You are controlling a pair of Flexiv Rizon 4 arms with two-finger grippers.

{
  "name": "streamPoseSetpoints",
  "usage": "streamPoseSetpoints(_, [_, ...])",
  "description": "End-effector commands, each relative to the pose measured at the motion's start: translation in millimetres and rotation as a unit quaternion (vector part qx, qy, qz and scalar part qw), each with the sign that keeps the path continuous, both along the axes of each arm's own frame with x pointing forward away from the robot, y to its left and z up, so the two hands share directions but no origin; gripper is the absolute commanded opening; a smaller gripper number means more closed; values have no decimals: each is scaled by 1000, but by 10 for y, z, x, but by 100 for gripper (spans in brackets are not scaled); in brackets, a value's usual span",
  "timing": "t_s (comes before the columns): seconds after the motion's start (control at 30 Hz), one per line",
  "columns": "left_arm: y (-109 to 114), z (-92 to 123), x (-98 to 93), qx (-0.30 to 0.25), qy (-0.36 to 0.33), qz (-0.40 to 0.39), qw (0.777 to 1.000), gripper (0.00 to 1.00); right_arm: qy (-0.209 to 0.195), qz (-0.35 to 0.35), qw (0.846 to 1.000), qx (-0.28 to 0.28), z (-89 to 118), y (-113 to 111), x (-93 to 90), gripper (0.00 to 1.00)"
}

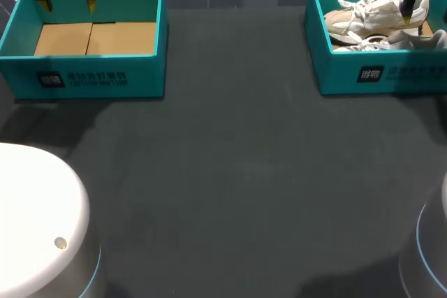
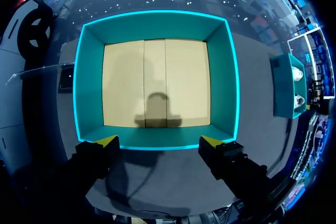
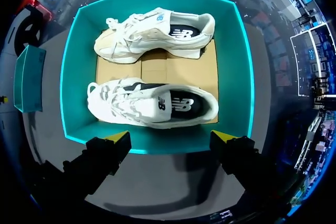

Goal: Take the shoe out of the shoebox, open the shoe tongue, remove and reinsert the insole, then place the shoe into the shoebox

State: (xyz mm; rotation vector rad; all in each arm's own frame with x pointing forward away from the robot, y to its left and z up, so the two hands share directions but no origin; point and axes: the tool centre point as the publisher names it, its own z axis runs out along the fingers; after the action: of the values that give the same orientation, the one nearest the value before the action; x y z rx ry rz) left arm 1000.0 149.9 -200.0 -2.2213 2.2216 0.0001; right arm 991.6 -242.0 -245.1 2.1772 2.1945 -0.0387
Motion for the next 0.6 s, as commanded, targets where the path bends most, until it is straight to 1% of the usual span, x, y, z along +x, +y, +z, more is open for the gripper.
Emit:
streamPoseSetpoints(0.03, [0, 0, 0, 0, 0, 0, 1000, 100, -2, 2, 1000, 3, -104, -68, 19, 100])
streamPoseSetpoints(0.07, [0, 0, 0, 0, 0, 0, 1000, 100, -2, 1, 1000, 3, -128, -90, 24, 98])
streamPoseSetpoints(0.1, [0, 0, 0, 0, 0, 0, 1000, 100, -2, 1, 1000, 3, -158, -119, 31, 91])
streamPoseSetpoints(0.13, [0, 0, 0, 0, 0, 0, 1000, 100, -2, 1, 1000, 3, -174, -138, 36, 89])
streamPoseSetpoints(0.17, [0, 0, 0, 0, 0, 0, 1000, 100, -2, 1, 1000, 4, -188, -154, 41, 90])
streamPoseSetpoints(0.23, [0, 0, 0, 0, 0, 0, 1000, 100, 0, 1, 1000, -2, -236, -202, 62, 86])
streamPoseSetpoints(0.27, [0, 0, 0, 0, 0, 0, 1000, 100, 0, 2, 1000, -2, -244, -214, 68, 87])
streamPoseSetpoints(0.3, [0, 0, 0, 0, 0, 0, 1000, 100, -1, 1, 1000, -2, -258, -247, 80, 83])
streamPoseSetpoints(0.37, [0, 0, 0, 0, 0, 0, 1000, 100, -3, -4, 1000, 0, -278, -289, 92, 85])
streamPoseSetpoints(0.43, [0, 0, 0, 0, 0, 0, 1000, 100, -3, -6, 1000, 2, -309, -335, 103, 89])
streamPoseSetpoints(0.47, [0, 0, 0, 0, 0, 0, 1000, 100, -3, -6, 1000, 2, -318, -344, 106, 89])
streamPoseSetpoints(0.57, [0, 0, 0, 0, 0, 0, 1000, 100, 0, -9, 1000, -2, -370, -389, 122, 85])
streamPoseSetpoints(0.6, [0, 0, 0, 0, 0, 0, 1000, 100, 0, -9, 1000, -2, -389, -409, 124, 85])
